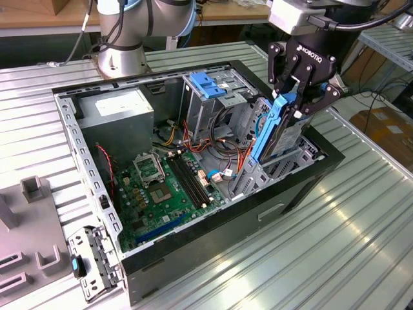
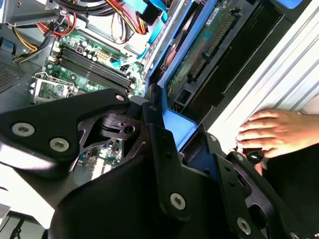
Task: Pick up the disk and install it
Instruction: 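Insert the disk into the insertion slot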
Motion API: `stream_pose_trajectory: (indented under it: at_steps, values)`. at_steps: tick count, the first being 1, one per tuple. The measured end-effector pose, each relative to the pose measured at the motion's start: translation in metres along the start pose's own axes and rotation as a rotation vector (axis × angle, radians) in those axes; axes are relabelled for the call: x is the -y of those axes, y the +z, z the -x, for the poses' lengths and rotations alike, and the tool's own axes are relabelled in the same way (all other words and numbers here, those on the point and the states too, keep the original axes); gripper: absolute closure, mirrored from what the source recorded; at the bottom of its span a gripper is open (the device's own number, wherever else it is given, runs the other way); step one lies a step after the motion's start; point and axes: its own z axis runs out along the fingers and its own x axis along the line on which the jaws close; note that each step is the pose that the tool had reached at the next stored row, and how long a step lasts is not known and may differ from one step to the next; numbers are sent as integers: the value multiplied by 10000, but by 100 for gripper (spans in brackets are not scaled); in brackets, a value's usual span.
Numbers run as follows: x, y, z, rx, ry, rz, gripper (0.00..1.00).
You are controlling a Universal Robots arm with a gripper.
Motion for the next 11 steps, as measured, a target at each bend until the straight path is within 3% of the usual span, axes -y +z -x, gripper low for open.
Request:
stream_pose_trajectory:
  at_steps: [3, 4, 11]
  values:
    - [0, 4, 1, -1, -1, 0, 62]
    - [0, 13, 1, 6, 0, -1, 56]
    - [10, 170, -2, 2, -2, -1, 57]
